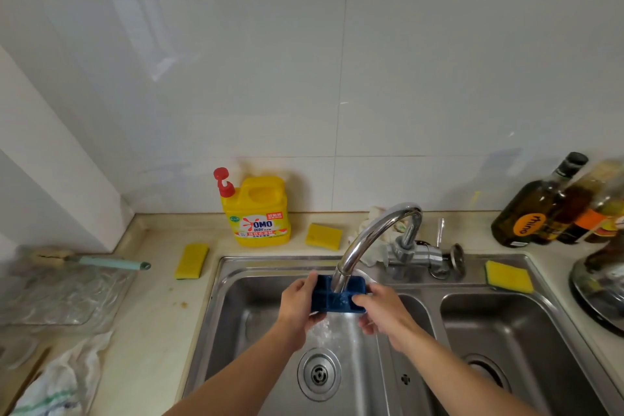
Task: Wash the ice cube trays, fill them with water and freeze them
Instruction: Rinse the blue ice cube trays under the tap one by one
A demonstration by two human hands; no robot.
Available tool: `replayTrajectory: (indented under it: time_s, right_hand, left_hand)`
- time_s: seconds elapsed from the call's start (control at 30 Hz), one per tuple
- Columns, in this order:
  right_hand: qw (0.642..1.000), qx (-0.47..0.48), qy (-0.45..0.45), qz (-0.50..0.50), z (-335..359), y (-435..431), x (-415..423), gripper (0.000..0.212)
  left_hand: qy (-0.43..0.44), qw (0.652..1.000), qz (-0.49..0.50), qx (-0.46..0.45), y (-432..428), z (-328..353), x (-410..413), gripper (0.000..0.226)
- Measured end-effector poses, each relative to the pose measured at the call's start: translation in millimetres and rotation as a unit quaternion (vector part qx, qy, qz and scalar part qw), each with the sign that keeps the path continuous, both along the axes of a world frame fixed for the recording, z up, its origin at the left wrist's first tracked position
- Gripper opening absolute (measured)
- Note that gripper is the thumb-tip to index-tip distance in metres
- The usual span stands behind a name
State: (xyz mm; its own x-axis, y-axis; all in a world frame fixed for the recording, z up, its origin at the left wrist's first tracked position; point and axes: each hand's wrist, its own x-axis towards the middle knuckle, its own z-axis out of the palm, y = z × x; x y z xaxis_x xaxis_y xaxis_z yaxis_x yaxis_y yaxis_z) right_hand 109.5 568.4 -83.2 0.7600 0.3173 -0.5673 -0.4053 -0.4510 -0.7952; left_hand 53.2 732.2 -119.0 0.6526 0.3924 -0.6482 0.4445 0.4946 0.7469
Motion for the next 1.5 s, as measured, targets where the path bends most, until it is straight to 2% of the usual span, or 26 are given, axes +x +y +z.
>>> replayTrajectory:
  time_s: [0.17,0.27,0.37,0.5,0.6,0.73,0.8,0.9,1.17,1.33,1.5]
  right_hand:
    - [0.996,0.034,0.08,-0.002,-11,15,-11,0.014]
    - [0.997,0.037,0.062,-0.027,-12,17,-10,0.014]
    - [0.998,0.046,0.039,-0.031,-6,10,-4,0.024]
    - [0.997,0.045,0.0,-0.057,5,-4,5,0.029]
    - [0.996,0.041,-0.033,-0.077,9,-16,11,0.033]
    - [0.993,0.029,-0.041,-0.102,4,-29,16,0.038]
    - [0.994,0.017,-0.023,-0.107,-2,-31,15,0.035]
    - [0.995,0.013,0.031,-0.091,-14,-23,6,0.031]
    - [0.99,0.057,0.125,-0.023,-29,24,-20,0.042]
    - [0.992,0.081,0.094,-0.038,-24,31,-20,0.041]
    - [0.993,0.08,0.03,-0.082,-11,11,-13,0.039]
  left_hand:
    - [-0.025,0.995,-0.018,0.099,15,5,-10,0.032]
    - [-0.041,0.993,-0.026,0.112,20,1,-18,0.026]
    - [-0.021,0.996,-0.034,0.077,16,-7,-20,0.029]
    - [-0.007,0.998,-0.068,-0.011,-7,-6,-12,0.043]
    - [-0.007,0.993,-0.091,-0.076,-24,-4,-5,0.046]
    - [-0.002,0.989,-0.127,-0.073,-34,-11,1,0.037]
    - [0.006,0.991,-0.126,-0.046,-31,-13,0,0.037]
    - [0.027,0.988,-0.135,0.075,-17,-16,-6,0.039]
    - [0.025,0.931,-0.138,0.336,40,-8,-33,0.031]
    - [0.001,0.92,-0.142,0.366,49,-4,-35,0.026]
    - [-0.006,0.956,-0.136,0.259,27,-9,-24,0.029]
